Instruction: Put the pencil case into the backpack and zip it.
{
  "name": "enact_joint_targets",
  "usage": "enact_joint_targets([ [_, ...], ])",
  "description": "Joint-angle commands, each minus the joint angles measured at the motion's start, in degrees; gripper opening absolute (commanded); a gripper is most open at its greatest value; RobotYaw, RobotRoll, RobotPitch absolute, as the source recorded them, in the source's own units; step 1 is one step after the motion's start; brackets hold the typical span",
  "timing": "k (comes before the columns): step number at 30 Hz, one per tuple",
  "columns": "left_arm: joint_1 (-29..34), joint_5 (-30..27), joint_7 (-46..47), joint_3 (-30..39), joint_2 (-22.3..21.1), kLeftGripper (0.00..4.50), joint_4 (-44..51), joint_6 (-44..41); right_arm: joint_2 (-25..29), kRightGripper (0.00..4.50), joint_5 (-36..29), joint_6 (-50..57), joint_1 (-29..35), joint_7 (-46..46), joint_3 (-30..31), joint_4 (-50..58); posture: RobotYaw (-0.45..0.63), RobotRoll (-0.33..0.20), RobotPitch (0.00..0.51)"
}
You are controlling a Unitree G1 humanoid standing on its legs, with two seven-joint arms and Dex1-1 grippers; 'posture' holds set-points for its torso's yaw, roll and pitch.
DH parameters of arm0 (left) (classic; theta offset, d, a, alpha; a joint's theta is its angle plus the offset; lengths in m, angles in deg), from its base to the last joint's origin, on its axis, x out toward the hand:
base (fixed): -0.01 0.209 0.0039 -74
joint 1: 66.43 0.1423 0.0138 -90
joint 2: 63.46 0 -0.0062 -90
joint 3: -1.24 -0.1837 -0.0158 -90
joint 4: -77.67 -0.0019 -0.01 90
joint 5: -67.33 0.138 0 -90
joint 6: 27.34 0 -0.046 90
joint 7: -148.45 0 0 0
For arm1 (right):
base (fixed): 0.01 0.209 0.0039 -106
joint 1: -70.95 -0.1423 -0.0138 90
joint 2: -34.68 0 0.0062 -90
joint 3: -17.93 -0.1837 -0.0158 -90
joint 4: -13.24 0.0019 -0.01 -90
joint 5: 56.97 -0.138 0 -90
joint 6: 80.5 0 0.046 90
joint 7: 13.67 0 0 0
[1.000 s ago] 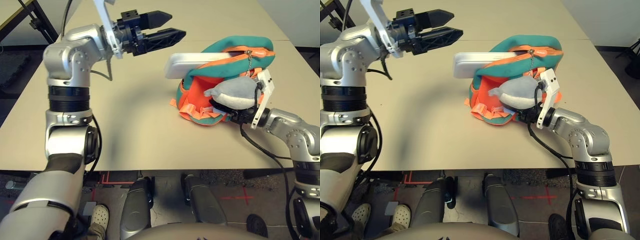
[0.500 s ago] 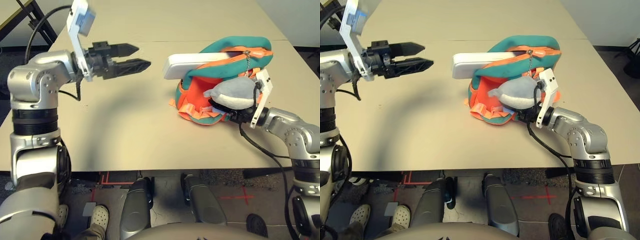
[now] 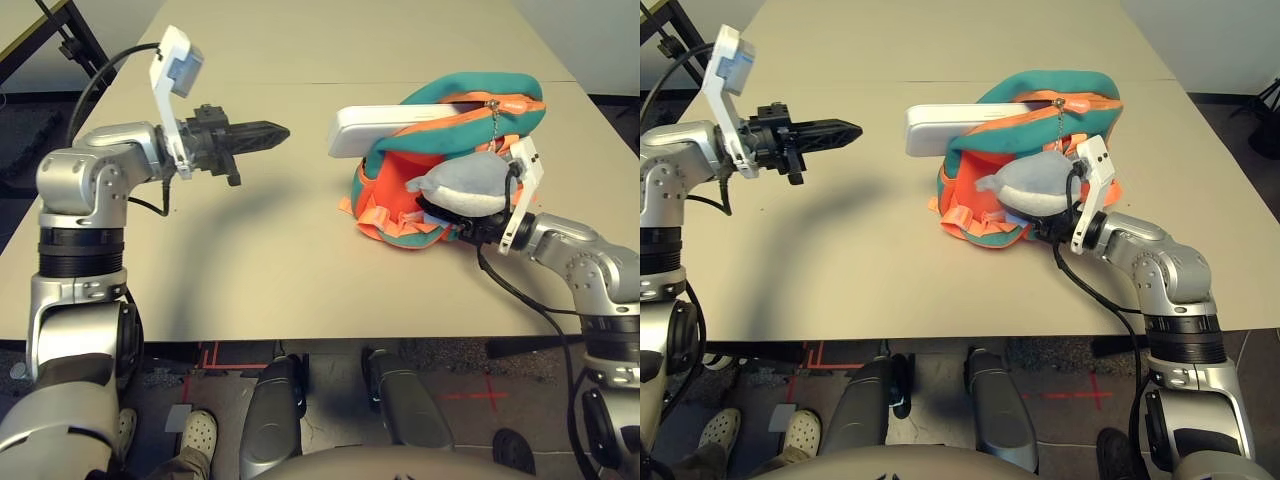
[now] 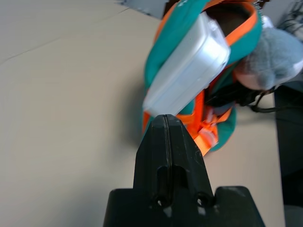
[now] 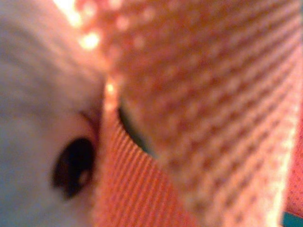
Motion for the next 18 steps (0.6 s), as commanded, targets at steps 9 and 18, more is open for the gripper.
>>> enact_joint_targets([
  [9, -8.32, 3.94, -1.02, -5.86, 10.56, 0.0, -14.12, 7.1, -0.43, 0.32, 2.0, 1.36, 0.85, -0.82, 1.87, -1.81, -0.12, 0.0, 0.171],
  [18, -18.46, 9.38, -1.65, -7.83, 23.93, 0.0, -31.22, 16.45, -0.83, 0.32, 2.3, 1.38, 0.94, -0.9, 1.77, -1.34, -0.14, 0.0, 0.168],
])
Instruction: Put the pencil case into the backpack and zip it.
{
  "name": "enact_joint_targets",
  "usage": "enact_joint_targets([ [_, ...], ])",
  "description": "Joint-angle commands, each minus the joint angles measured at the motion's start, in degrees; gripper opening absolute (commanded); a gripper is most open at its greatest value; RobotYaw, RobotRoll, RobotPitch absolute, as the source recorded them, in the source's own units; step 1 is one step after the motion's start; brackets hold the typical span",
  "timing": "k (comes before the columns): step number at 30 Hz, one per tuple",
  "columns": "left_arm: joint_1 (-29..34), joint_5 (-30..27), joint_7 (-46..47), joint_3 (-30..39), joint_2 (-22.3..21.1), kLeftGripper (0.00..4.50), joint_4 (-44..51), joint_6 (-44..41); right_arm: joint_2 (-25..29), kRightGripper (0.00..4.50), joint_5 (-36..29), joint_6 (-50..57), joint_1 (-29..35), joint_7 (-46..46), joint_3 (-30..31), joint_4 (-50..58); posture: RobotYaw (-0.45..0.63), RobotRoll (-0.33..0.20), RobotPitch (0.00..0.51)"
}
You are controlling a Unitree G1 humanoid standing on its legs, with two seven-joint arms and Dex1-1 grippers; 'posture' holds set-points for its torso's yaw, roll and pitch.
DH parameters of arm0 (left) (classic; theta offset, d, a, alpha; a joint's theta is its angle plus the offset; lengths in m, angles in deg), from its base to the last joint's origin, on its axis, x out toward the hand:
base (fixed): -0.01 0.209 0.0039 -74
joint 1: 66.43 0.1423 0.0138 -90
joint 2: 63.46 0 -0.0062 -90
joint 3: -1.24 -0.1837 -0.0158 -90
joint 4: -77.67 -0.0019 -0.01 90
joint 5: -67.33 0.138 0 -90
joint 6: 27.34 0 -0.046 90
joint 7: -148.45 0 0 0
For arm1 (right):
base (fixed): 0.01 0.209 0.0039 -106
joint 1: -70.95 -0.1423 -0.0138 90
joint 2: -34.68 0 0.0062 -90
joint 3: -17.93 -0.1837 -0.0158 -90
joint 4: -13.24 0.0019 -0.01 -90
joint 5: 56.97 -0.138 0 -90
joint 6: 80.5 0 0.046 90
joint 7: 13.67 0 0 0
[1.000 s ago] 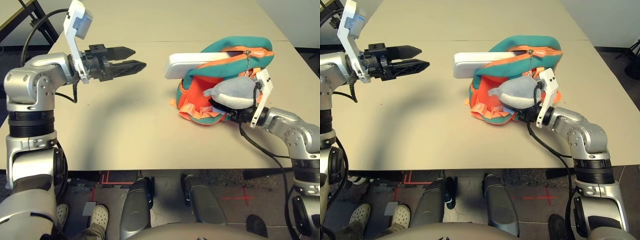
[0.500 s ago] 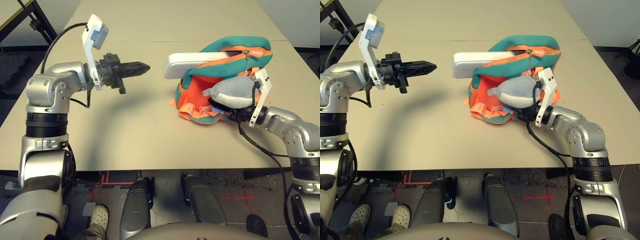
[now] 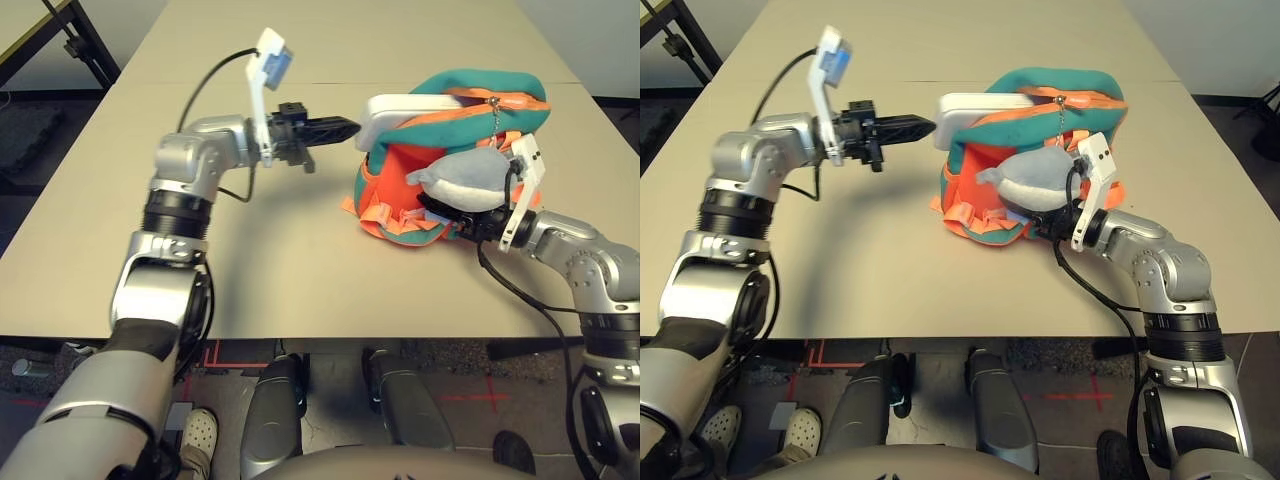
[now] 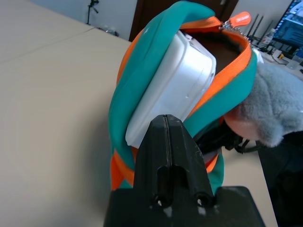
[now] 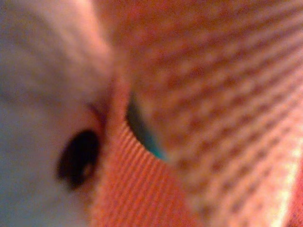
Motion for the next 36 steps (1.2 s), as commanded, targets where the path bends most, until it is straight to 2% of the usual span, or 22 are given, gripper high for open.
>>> enact_joint_targets([
  [1, -3.41, 2.44, -0.41, -2.1, 5.22, 0.0, -5.38, 3.47, -0.53, 0.32, 1.42, 1.7, 1.64, -0.73, 2.55, -0.62, -0.15, 0.0, 0.167],
  [8, -9.97, 5.66, 5.23, 0.76, 14.56, 0.0, -18.75, 10.2, -0.97, 0.32, 1.21, 2.03, 2.67, -1.3, 2.61, 0.59, -0.15, 0.0, 0.167],
  [15, -13.61, 8.71, 4.76, 1.47, 18.3, 0.0, -24.81, 11.34, -1.07, 0.32, 1.31, 2.17, 2.78, -1.33, 2.86, 0.89, -0.15, 0.0, 0.165],
  [18, -13.16, 10.24, -0.05, -0.6, 18.0, 0.0, -23.61, 9.3, -1.22, 0.32, 1.54, 2.16, 2.66, -1.3, 3.05, 0.92, -0.15, 0.0, 0.164],
  [21, -9.38, 10.89, -8.1, -4.07, 14.38, 0.0, -16.67, 5.14, -1.4, 0.32, 1.74, 2.02, 2.53, -1.28, 3.3, 0.89, -0.16, 0.0, 0.162],
  [25, -7.29, 6.9, -8.66, 0.17, 8.79, 0.0, -8.63, -0.18, -1.69, 0.32, 1.9, 1.89, 2.78, -1.37, 3.4, 1.14, -0.16, 0.0, 0.163],
  [28, -7.04, 3.24, -7.74, 4.16, 4.75, 0.62, -2.68, -4.43, -1.76, 0.32, 1.9, 1.76, 2.94, -1.37, 3.47, 1.13, -0.15, 0.0, 0.163],
  [32, -6.94, -1.55, -7.18, 8.19, -0.74, 2.06, 5.77, -9.86, -1.72, 0.32, 1.84, 1.56, 2.75, -1.32, 3.72, 0.76, -0.15, 0.0, 0.163],
  [36, -5.89, -3.94, -7.58, 7.54, -5.2, 3.66, 13.4, -13.66, -1.75, 0.32, 2.01, 1.25, 2.22, -1.03, 4.02, -0.03, -0.14, 0.0, 0.162],
])
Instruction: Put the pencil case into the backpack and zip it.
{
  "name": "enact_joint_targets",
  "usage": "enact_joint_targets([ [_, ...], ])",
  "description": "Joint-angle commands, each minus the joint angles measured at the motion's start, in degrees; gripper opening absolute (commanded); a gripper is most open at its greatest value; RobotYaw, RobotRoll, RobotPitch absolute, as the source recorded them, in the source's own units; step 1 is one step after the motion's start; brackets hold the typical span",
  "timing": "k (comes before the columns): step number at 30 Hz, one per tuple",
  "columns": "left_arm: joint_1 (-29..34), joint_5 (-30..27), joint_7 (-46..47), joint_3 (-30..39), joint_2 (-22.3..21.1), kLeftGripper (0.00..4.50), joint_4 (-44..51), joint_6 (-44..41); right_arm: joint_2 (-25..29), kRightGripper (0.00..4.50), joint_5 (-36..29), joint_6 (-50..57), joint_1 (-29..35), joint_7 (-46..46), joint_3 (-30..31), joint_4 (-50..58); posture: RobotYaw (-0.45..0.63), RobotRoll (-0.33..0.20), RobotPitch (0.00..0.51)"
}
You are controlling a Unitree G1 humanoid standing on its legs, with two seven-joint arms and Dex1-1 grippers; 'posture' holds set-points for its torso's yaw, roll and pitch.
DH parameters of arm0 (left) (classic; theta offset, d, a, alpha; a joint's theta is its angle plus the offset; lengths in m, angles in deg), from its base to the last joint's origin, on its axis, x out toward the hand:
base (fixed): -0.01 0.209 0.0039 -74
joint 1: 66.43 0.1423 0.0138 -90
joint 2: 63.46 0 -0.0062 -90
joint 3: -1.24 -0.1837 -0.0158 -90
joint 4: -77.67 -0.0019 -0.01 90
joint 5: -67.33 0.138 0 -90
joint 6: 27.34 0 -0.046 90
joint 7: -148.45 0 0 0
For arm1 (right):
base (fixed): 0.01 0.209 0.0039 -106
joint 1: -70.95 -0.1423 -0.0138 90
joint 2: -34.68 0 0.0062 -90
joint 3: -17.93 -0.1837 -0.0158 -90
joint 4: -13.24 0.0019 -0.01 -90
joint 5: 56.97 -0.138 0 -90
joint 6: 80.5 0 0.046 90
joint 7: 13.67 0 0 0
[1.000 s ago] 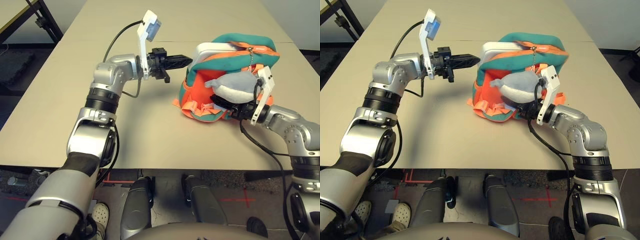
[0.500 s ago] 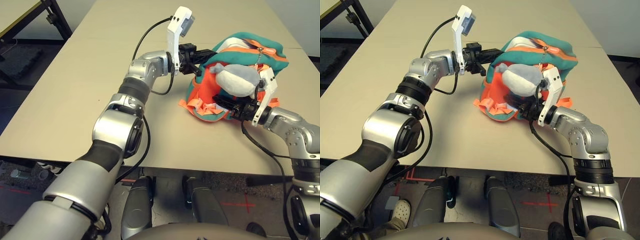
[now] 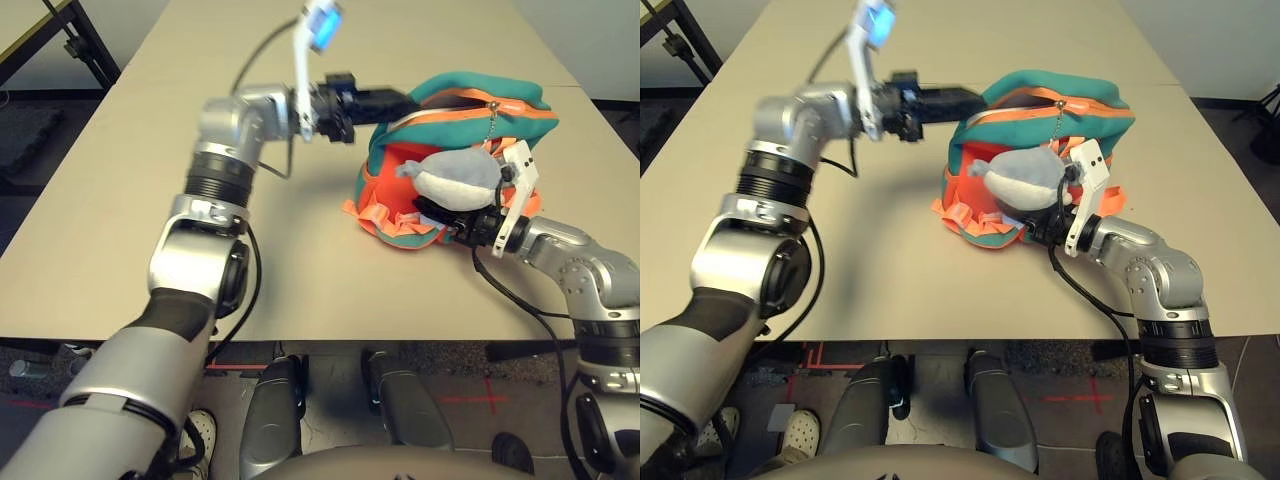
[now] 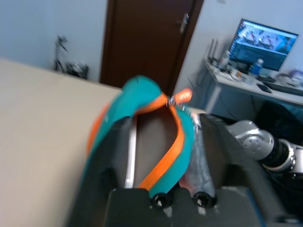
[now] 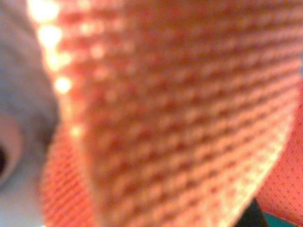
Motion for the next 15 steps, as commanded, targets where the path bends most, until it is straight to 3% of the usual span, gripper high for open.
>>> enact_joint_targets([
  [1, 1.0, -2.37, -0.93, -1.67, -2.81, 4.09, 7.06, -3.43, -0.19, 0.32, 1.49, 1.32, 0.74, 0.09, 2.35, -2.26, -0.13, 0.0, 0.161],
  [3, 1.81, -3.13, -1.11, -2.68, -3.97, 4.5, 10.23, -4.81, -0.25, 0.32, 1.63, 1.12, 0.47, 0.22, 2.51, -2.67, -0.13, 0.0, 0.161],
  [8, 6.41, -4.86, -3.47, -8.51, -6.49, 4.5, 21.05, -7.07, -0.41, 0.32, 1.91, 0.72, 0.1, 0.42, 2.68, -3.33, -0.13, 0.0, 0.161],
  [15, 8.14, -2.89, -0.99, -14.13, -3.8, 4.5, 22.77, -4.68, -0.82, 0.32, 2.42, 0.28, -0.1, 0.55, 2.85, -4.02, -0.14, 0.0, 0.159],
])
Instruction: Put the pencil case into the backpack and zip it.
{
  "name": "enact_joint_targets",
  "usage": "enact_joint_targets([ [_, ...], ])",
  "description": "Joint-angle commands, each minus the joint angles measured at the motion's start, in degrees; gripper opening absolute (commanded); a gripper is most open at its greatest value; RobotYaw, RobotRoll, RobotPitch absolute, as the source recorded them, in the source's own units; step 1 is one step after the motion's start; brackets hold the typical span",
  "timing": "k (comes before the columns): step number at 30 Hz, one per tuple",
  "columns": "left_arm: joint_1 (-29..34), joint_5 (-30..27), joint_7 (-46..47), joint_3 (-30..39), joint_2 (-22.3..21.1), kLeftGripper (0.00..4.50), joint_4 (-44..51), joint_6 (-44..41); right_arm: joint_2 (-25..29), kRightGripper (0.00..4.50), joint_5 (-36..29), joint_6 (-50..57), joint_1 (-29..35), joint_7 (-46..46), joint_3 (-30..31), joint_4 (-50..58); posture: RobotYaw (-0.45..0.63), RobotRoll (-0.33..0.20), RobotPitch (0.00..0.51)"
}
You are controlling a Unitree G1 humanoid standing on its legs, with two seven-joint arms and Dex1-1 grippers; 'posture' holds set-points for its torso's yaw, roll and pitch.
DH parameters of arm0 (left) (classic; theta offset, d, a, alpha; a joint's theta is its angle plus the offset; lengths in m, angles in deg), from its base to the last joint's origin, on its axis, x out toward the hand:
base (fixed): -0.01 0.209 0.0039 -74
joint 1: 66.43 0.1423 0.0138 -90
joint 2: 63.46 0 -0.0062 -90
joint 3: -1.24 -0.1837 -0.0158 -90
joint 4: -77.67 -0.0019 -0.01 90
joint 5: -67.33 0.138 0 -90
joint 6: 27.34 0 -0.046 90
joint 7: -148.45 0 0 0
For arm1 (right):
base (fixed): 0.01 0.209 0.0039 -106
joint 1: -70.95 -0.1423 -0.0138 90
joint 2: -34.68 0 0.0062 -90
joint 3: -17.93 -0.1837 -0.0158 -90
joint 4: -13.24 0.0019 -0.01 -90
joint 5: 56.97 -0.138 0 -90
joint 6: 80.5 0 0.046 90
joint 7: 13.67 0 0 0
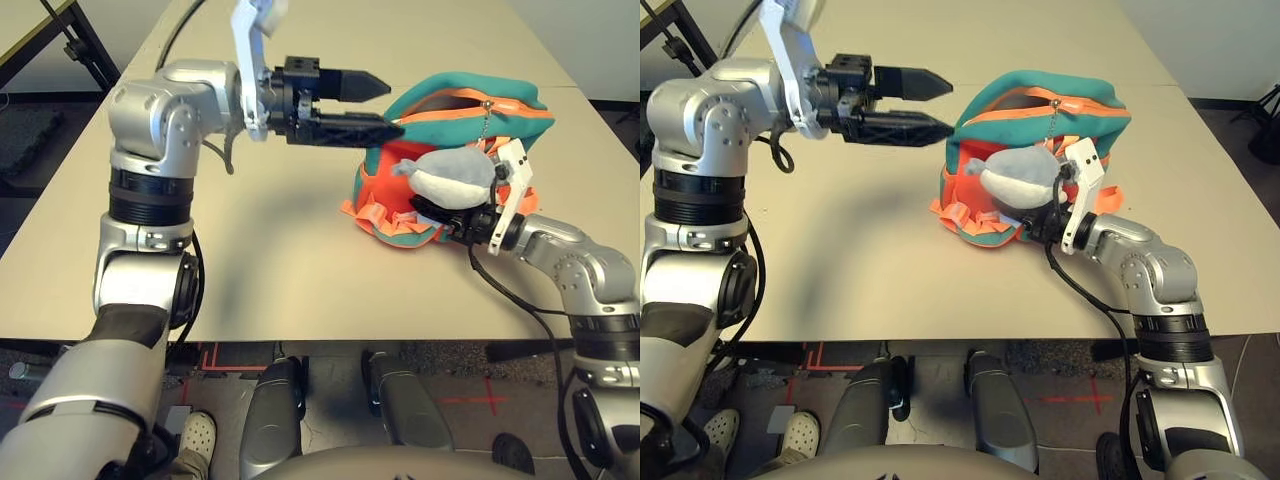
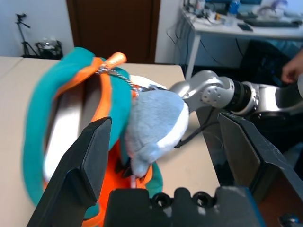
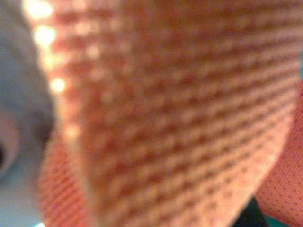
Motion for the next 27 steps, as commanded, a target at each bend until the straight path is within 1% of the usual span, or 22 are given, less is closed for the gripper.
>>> enact_joint_targets([
  [1, 0.83, 1.91, 1.27, -4.06, 1.42, 4.5, -0.1, 2.5, -0.57, 0.32, 1.57, 1.16, 1.06, -0.09, 2.52, -1.83, -0.14, 0.0, 0.159],
  [4, 0.82, 3.82, 1.78, -6.98, 2.41, 4.5, -1.45, 4.49, -0.86, 0.32, 1.78, 1.09, 0.93, -0.1, 2.51, -1.92, -0.14, 0.0, 0.159],
  [9, 0.25, 10.15, 4.24, -12.38, 4.53, 4.5, -6.87, 9.88, -1.26, 0.32, 2.05, 0.99, 0.59, -0.13, 2.43, -2.04, -0.15, 0.0, 0.157],
  [14, 0.23, 12.81, 4.94, -14.34, 6.77, 4.5, -9.76, 12.31, -1.52, 0.32, 2.17, 1.07, 0.7, -0.22, 2.25, -1.7, -0.15, 0.0, 0.158],
  [16, 0.15, 13.75, 5.79, -14.65, 8.19, 4.5, -11.16, 13.26, -1.56, 0.32, 2.12, 1.15, 0.85, -0.29, 2.21, -1.51, -0.15, 0.0, 0.159],
  [21, 0.05, 15.2, 7.12, -14.15, 9.95, 4.5, -12.82, 14.58, -1.58, 0.32, 2.09, 1.23, 1.02, -0.34, 2.19, -1.34, -0.15, 0.0, 0.162],
  [27, 0.13, 14.24, 9.29, -11.3, 11.84, 4.5, -13.69, 13.47, -1.68, 0.32, 2.1, 1.26, 1.01, -0.35, 2.28, -1.44, -0.15, 0.0, 0.164],
])
